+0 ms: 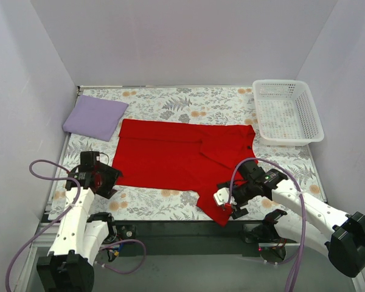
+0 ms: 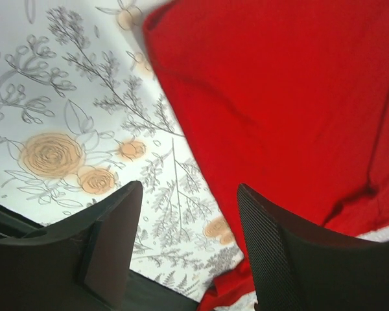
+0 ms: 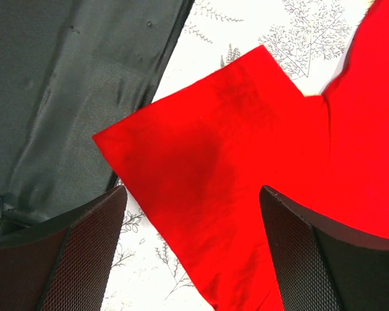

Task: Fold and stack the t-shirts
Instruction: Fold the tshirt

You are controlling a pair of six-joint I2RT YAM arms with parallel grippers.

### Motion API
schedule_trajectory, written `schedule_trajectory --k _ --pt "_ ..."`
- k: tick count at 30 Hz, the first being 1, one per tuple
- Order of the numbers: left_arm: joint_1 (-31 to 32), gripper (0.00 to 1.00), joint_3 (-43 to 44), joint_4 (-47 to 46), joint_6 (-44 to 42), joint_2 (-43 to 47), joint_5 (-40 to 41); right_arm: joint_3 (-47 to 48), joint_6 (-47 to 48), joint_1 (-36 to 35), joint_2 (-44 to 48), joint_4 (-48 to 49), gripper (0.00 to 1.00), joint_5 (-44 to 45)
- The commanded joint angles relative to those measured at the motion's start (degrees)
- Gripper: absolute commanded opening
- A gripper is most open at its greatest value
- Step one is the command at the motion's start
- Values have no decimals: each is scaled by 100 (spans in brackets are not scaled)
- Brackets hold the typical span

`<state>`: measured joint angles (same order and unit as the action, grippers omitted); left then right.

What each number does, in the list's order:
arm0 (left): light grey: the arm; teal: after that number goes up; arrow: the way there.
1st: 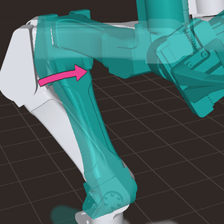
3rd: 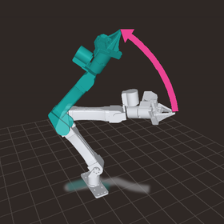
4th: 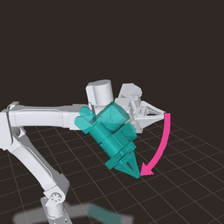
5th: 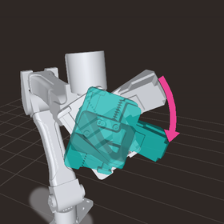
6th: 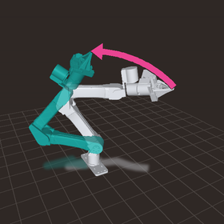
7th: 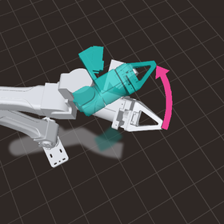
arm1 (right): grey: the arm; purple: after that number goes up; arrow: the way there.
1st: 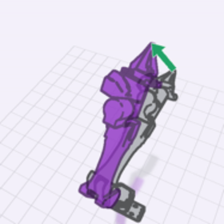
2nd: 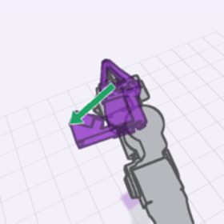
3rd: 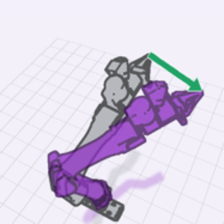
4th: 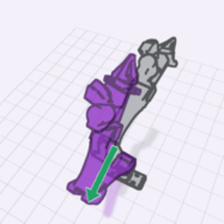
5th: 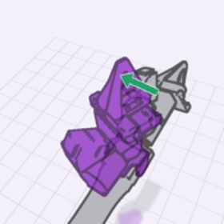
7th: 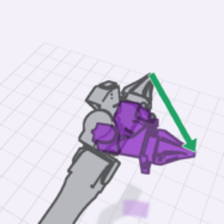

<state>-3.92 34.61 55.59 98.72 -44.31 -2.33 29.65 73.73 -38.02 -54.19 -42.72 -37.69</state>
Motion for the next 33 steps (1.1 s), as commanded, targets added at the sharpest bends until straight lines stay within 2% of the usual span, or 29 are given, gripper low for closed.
schedule_trajectory --k 1,5,9,19,25,31,33 --pt "-3 58 -33 -153 288 -278 679 138 -113 -39 -38 150 88 7" --pt "-3 53 -7 -601 464 -963 1155 164 -158 -30 -56 159 87 60" --pt "-3 52 -121 -980 570 -1500 1375 164 -201 -21 -12 176 86 95" --pt "-64 47 -183 -1524 684 -2327 1832 173 -219 14 -65 185 85 122" --pt "-152 41 -156 -1718 570 -2556 1903 164 -210 75 -74 185 85 104" --pt "-240 26 -200 -1911 394 -2688 1745 173 -219 93 -100 176 84 87" --pt "-258 14 -235 -1973 289 -2661 1675 173 -219 111 -100 176 84 87"
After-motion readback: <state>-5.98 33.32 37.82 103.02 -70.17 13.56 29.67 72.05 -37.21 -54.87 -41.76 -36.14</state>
